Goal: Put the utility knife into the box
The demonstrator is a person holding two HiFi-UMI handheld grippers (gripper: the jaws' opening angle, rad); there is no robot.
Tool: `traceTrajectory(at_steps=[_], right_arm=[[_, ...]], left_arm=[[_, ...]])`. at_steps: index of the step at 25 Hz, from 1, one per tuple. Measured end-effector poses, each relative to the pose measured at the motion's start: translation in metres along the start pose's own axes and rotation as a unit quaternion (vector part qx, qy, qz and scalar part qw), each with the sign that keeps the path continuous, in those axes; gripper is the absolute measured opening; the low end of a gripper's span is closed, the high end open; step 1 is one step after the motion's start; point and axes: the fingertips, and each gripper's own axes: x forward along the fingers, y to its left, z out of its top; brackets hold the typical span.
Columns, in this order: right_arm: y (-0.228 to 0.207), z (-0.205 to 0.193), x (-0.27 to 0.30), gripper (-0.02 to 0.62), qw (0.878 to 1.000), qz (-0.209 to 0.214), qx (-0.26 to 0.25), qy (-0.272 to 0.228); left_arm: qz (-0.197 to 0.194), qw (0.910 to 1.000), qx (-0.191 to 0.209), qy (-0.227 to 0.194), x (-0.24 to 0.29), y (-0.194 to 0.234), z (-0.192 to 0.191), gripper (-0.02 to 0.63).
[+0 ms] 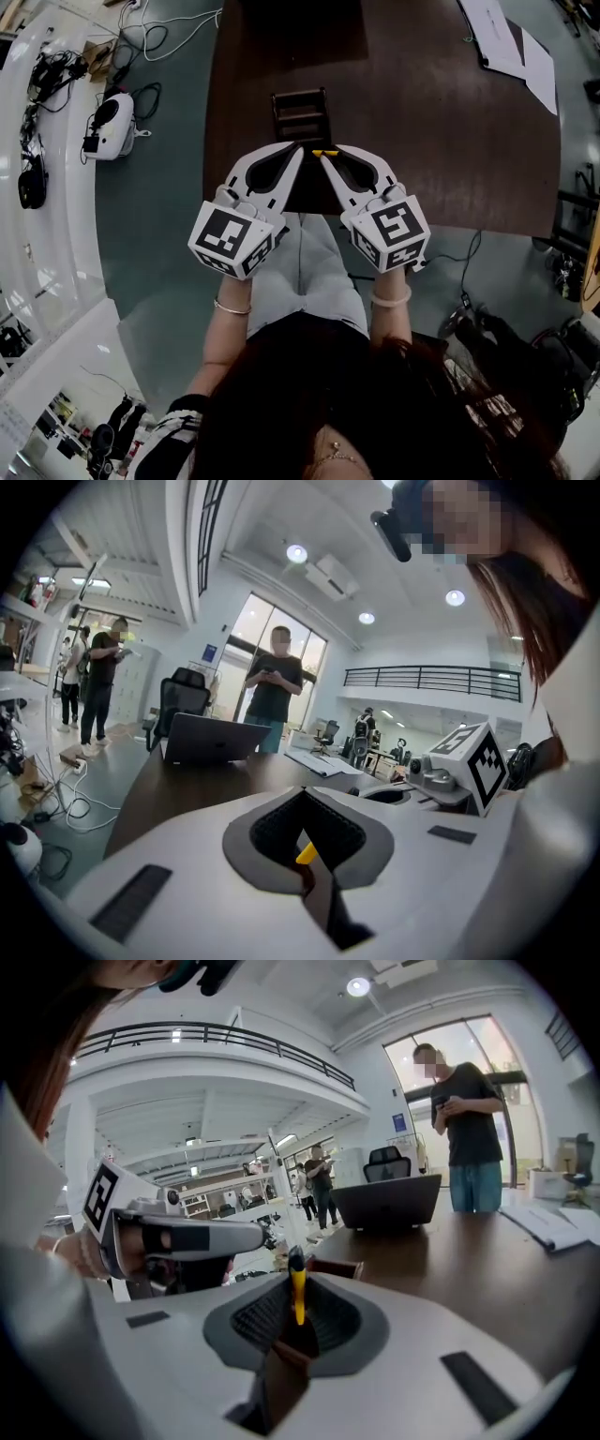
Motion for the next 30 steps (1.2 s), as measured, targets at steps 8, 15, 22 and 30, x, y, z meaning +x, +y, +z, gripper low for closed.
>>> traceTrajectory(at_steps=[8, 15, 22, 30], right_arm=[[-0.005, -0.04, 0.026, 0.058, 0.999, 0.005, 0.007, 0.035], [-0.011, -0.066, 0.045, 0.058, 0.998, 0.001, -0.017, 0.064], [-0.004, -0.076, 0.053, 0.058, 0.997, 0.004, -0.014, 0.075], [-0.005, -0.07, 0.049, 0.06, 0.998, 0.006, -0.009, 0.068]], left_arm=[[0.007, 0.9995, -0.026, 0.014, 0.009, 0.017, -0.035, 0.0], [0.014, 0.9985, -0.042, 0.033, 0.018, 0.031, -0.062, 0.0], [0.007, 0.9979, -0.052, 0.039, 0.013, 0.033, -0.071, 0.002], [0.001, 0.9977, -0.056, 0.039, 0.01, 0.029, -0.069, 0.002]])
